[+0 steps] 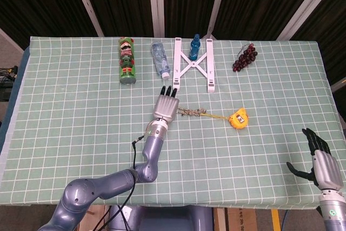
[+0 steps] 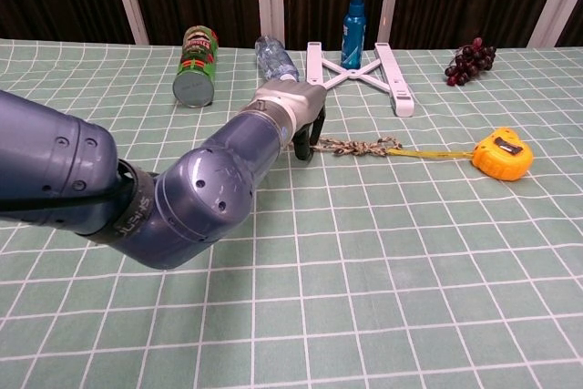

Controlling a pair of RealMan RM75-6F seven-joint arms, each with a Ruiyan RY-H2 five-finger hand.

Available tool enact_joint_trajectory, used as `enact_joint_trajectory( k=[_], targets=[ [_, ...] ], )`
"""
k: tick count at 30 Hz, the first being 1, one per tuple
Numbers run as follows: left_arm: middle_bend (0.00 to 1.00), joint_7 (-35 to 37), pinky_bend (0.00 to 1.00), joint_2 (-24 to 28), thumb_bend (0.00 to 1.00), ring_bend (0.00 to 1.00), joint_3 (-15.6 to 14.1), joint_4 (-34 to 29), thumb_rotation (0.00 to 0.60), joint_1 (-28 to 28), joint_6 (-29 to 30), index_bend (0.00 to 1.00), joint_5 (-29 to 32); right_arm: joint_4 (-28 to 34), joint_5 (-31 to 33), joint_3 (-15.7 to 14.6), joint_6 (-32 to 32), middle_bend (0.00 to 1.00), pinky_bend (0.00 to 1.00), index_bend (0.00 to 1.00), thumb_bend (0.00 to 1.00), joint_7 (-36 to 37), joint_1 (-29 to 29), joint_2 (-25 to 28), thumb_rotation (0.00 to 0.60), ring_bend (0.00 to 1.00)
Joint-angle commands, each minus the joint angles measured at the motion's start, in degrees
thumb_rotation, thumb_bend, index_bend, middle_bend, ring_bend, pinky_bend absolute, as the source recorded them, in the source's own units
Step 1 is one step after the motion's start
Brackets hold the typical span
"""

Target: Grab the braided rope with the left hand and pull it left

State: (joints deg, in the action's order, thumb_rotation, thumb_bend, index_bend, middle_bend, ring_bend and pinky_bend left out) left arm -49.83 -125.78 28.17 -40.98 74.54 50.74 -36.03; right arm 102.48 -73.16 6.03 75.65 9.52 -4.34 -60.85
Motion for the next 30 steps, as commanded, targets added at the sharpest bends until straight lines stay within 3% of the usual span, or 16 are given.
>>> enact_joint_trajectory(
  k=[1, 11, 19, 30],
  targets=[
    [0.08, 0.11, 0.00, 0.32, 0.52, 0.00, -0.03, -0.57, 0.600, -0.16, 0.28, 0.58, -0.38, -0.03, 0.00, 0.02, 0.04, 0.00, 0.00, 0.00, 0.27, -0.02, 0.01, 0.01, 0.600, 0.00],
    [0.08, 0.00, 0.00, 4.88, 0.53, 0.00, -1.49, -9.17, 0.600, -2.99, 4.25, 0.58, -3.41, 0.10, 0.07, 0.02, -0.01, 0.00, 0.00, 0.00, 0.27, 0.23, 0.06, 0.12, 0.600, 0.00],
    [0.08, -0.44, 0.00, 13.56, 0.53, 0.00, -3.91, -23.67, 0.600, -8.83, 10.11, 0.58, -6.33, 0.35, 0.07, 0.06, 0.06, 0.00, 0.00, 0.00, 0.27, 0.32, 0.11, 0.26, 0.600, 0.00],
    [0.08, -0.30, 0.00, 29.44, 0.53, 0.00, -8.64, -46.08, 0.600, -18.76, 17.71, 0.59, -10.15, 0.11, -0.63, 0.10, 1.22, 0.00, 0.00, 0.00, 0.27, -0.55, 0.31, -0.31, 0.600, 0.00]
  ],
)
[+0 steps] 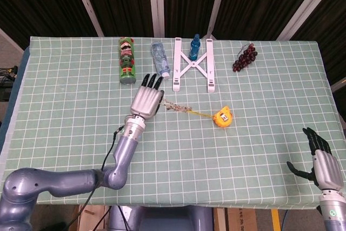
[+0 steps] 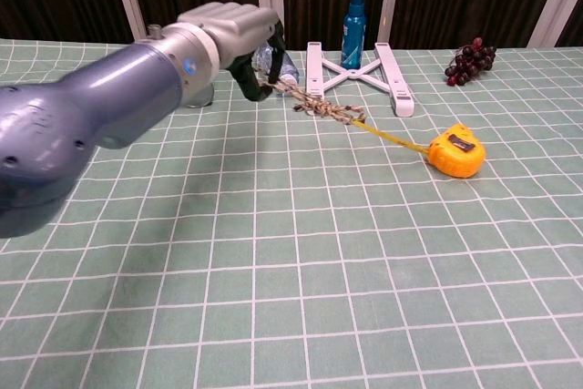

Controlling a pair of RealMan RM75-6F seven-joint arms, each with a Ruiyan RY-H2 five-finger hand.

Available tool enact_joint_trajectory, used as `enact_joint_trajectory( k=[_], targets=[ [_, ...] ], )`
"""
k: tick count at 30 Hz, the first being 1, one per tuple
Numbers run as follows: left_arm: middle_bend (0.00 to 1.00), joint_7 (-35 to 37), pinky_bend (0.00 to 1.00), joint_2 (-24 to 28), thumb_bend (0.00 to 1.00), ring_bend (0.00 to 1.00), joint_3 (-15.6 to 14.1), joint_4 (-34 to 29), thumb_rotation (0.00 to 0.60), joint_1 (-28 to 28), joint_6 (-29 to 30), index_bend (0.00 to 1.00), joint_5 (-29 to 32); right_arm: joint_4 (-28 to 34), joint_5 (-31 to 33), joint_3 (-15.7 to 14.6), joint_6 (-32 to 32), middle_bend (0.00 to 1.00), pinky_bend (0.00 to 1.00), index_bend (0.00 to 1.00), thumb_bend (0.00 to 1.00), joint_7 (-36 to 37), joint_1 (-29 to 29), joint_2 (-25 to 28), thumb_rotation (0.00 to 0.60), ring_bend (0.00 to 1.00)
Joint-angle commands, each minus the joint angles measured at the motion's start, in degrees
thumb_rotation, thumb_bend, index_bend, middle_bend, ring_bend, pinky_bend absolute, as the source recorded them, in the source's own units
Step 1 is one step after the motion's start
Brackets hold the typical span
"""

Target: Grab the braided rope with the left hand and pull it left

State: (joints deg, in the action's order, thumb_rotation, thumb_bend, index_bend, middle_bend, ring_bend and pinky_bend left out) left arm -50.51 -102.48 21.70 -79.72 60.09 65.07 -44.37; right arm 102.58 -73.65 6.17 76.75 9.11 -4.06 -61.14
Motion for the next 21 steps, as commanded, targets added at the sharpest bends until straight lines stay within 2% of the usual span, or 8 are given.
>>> enact_joint_trajectory(
  k=[1, 11, 16, 21],
  targets=[
    [0.08, 0.68, 0.00, 7.51, 0.53, 0.00, -2.51, -9.03, 0.600, -5.24, 4.14, 0.59, -2.16, -0.02, -0.29, -0.06, 0.28, 0.00, 0.00, 0.00, 0.27, -0.28, 0.06, -0.06, 0.600, 0.00],
    [0.08, 7.00, 0.00, 22.91, 0.53, 0.00, -7.17, -24.26, 0.600, -16.01, 11.31, 0.59, -8.13, -0.60, -2.20, -0.34, 1.76, 0.00, 0.00, 0.00, 0.27, -1.28, 0.29, -0.56, 0.600, 0.00],
    [0.08, 12.46, 0.00, 29.70, 0.53, 0.00, -10.08, -27.58, 0.600, -21.54, 14.09, 0.59, -12.61, -0.87, -3.22, -0.52, 2.56, 0.00, 0.00, 0.00, 0.27, -1.88, 0.41, -0.89, 0.600, 0.00],
    [0.08, 18.25, 0.00, 35.29, 0.53, 0.00, -13.31, -28.27, 0.600, -26.61, 15.48, 0.59, -16.12, -1.01, -3.91, -0.74, 3.04, 0.00, 0.00, 0.00, 0.27, -2.53, 0.49, -1.22, 0.600, 0.00]
  ],
)
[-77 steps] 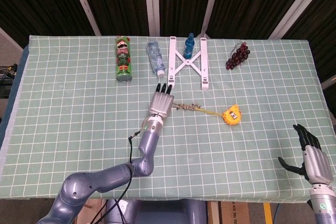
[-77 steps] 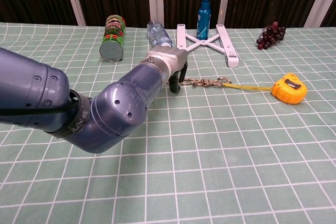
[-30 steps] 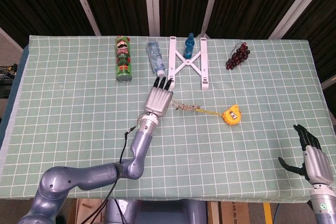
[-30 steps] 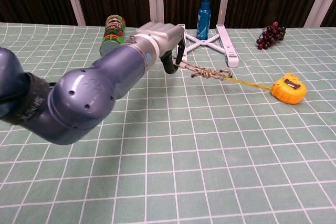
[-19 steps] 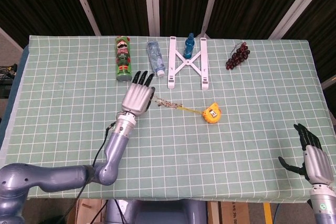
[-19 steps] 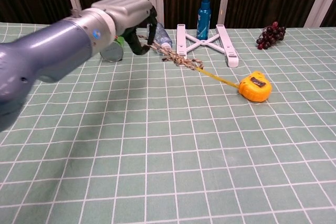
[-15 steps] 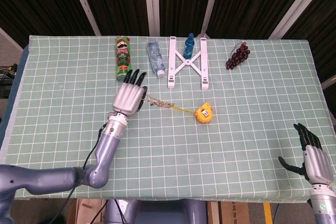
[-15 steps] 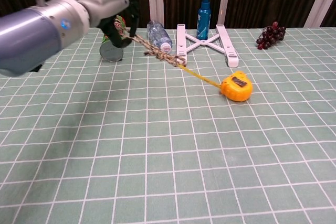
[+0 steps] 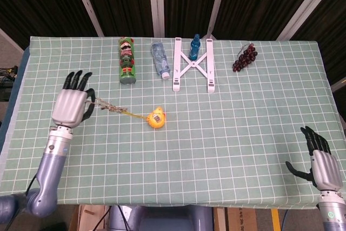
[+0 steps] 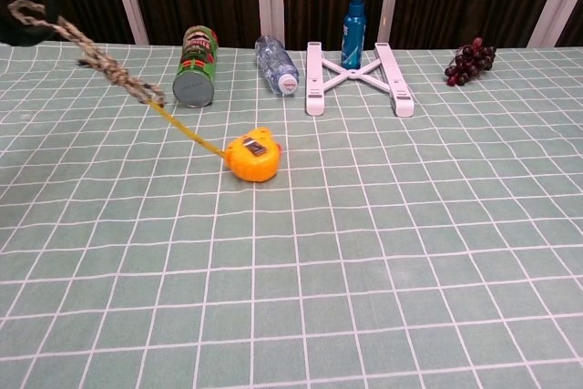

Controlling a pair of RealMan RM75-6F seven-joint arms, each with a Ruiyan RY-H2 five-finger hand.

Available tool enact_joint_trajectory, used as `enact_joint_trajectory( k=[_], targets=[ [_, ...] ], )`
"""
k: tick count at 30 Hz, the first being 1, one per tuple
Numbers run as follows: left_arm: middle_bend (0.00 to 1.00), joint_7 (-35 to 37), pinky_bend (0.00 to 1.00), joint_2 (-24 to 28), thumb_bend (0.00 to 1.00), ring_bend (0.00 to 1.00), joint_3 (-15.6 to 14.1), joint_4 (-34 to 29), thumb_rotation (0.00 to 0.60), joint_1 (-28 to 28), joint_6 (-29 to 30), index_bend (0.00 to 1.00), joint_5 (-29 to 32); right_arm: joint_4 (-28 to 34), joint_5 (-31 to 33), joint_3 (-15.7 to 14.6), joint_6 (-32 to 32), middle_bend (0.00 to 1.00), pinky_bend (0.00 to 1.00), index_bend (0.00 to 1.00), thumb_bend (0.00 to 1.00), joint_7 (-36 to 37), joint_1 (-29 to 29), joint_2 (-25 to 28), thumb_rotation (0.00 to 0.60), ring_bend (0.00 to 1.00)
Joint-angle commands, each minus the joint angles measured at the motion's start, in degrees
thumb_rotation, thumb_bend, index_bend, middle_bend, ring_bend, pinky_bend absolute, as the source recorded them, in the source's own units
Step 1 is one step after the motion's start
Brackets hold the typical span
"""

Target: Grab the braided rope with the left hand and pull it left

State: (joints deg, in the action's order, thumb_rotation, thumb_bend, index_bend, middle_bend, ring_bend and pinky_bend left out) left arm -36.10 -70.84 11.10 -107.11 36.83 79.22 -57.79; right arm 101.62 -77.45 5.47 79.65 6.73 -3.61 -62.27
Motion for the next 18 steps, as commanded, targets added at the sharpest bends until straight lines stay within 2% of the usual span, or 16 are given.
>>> enact_joint_trajectory(
  k=[1, 3, 5, 7, 10, 15, 18],
  targets=[
    [0.08, 4.76, 0.00, 4.50, 0.53, 0.00, -3.32, -0.70, 0.600, -4.13, 1.34, 0.58, -3.27, -0.09, -0.19, -0.05, 0.24, 0.00, 0.00, 0.00, 0.27, -0.31, 0.05, -0.14, 0.600, 0.00],
    [0.06, 6.61, 0.00, 5.91, 0.51, 0.00, -4.47, -0.23, 0.600, -5.62, 1.28, 0.56, -4.06, -0.13, -0.27, -0.09, 0.30, 0.00, 0.00, 0.00, 0.27, -0.50, 0.05, -0.24, 0.600, 0.00],
    [0.03, 8.21, 0.00, 7.03, 0.43, 0.00, -5.57, 0.03, 0.600, -6.85, 0.81, 0.49, -4.58, -0.17, -0.39, -0.15, 0.32, 0.00, 0.00, 0.00, 0.27, -0.69, 0.03, -0.30, 0.600, 0.00],
    [0.00, 9.22, 0.00, 8.12, 0.27, 0.00, -6.84, -0.01, 0.600, -7.93, -0.03, 0.39, -4.76, -0.20, -0.57, -0.21, 0.38, 0.00, 0.00, 0.00, 0.27, -0.87, 0.03, -0.37, 0.600, 0.00],
    [0.00, 10.70, 0.00, 9.42, 0.14, 0.00, -8.33, -0.87, 0.600, -9.50, -0.61, 0.27, -5.31, -0.17, -0.93, -0.39, 0.41, 0.00, 0.00, 0.00, 0.27, -1.00, 0.03, -0.40, 0.600, 0.00],
    [0.00, 15.85, 0.00, 10.26, 0.09, 0.00, -9.99, -3.38, 0.600, -13.23, 1.74, 0.19, -8.73, -0.73, -2.05, -0.62, 0.96, 0.00, 0.00, 0.00, 0.27, -1.38, 0.07, -0.37, 0.600, 0.00],
    [0.00, 20.63, 0.00, 9.95, 0.09, 0.00, -12.84, -5.00, 0.600, -17.69, 6.73, 0.11, -16.34, -2.02, -3.73, -0.86, 1.99, 0.00, 0.00, 0.00, 0.27, -2.20, 0.11, -0.73, 0.600, 0.00]
  ],
)
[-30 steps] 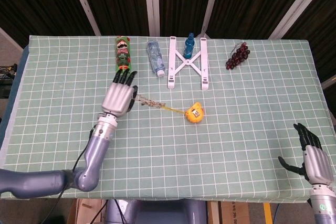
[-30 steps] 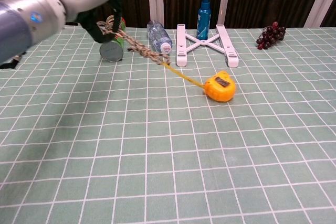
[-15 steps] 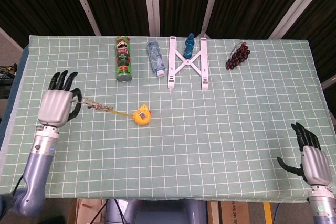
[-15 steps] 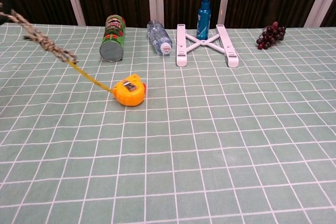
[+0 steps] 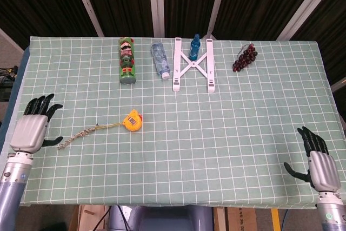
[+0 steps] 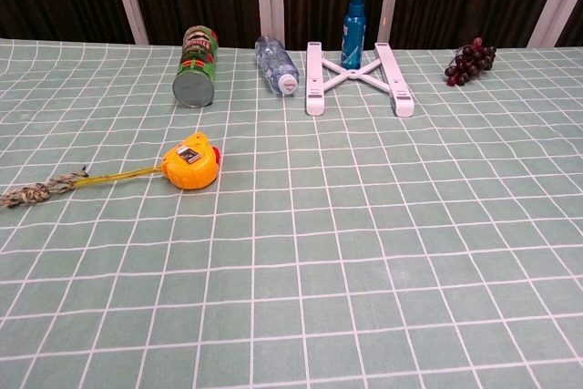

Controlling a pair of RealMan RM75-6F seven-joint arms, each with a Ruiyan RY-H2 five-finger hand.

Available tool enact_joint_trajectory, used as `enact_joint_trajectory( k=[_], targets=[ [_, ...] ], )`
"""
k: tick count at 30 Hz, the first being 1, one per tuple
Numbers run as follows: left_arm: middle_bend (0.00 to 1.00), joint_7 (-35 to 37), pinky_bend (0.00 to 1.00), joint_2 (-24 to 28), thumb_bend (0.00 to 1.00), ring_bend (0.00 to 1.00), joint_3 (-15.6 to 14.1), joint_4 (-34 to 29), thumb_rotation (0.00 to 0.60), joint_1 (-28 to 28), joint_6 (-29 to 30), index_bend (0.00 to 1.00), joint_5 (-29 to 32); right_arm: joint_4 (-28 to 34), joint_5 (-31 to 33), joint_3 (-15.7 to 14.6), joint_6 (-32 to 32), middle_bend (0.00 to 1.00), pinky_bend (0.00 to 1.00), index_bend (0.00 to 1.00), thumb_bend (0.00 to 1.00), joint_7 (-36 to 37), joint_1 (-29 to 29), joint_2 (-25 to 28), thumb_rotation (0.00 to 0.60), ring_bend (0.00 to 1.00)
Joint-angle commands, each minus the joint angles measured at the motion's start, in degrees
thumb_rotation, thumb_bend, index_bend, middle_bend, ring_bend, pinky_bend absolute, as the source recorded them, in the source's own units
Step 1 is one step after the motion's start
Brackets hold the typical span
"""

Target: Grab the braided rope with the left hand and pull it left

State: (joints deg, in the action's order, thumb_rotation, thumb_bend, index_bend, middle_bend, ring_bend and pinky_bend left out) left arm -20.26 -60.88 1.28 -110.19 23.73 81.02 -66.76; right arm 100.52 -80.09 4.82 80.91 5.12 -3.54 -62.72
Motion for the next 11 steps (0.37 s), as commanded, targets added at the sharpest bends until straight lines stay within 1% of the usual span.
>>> enact_joint_trajectory(
  k=[1, 3, 4, 7, 9, 11],
  targets=[
    [0.00, 5.84, 0.00, -0.44, 0.08, 0.00, -4.47, -1.61, 0.600, -6.25, 6.95, 0.07, -10.90, -1.19, -1.44, -0.35, 0.91, 0.00, 0.00, 0.00, 0.27, -0.72, 0.09, -0.41, 0.600, 0.00],
    [0.00, 6.59, 0.00, -1.71, 0.06, 0.00, -7.01, 0.61, 0.600, -9.12, 10.54, 0.02, -17.30, -1.23, -1.92, -0.73, 1.01, 0.00, 0.00, 0.00, 0.27, -0.96, 0.23, -0.46, 0.600, 0.00],
    [0.00, 6.67, 0.00, -2.83, 0.05, 0.00, -8.57, 2.70, 0.600, -10.88, 12.64, 0.00, -21.07, -1.22, -2.38, -1.00, 1.17, 0.00, 0.00, 0.00, 0.27, -1.32, 0.31, -0.42, 0.600, 0.00],
    [0.00, 6.82, 0.00, -5.52, 0.03, 0.00, -11.53, 8.22, 0.600, -14.57, 16.15, 0.00, -27.53, -1.27, -3.74, -1.44, 2.12, 0.00, 0.00, 0.00, 0.27, -2.39, 0.57, -0.52, 0.600, 0.00],
    [0.00, 6.36, 0.00, -6.24, 0.03, 0.00, -11.85, 11.21, 0.600, -15.54, 17.13, 0.00, -29.70, -1.34, -4.59, -1.66, 2.74, 0.00, 0.00, 0.00, 0.27, -2.93, 0.73, -0.57, 0.600, 0.00],
    [0.00, 7.11, 0.00, -6.80, 0.03, 0.00, -11.53, 12.57, 0.600, -16.42, 17.68, 0.00, -30.13, -1.54, -5.48, -1.83, 3.40, 0.00, 0.00, 0.00, 0.27, -3.36, 0.85, -0.69, 0.600, 0.00]
  ],
)
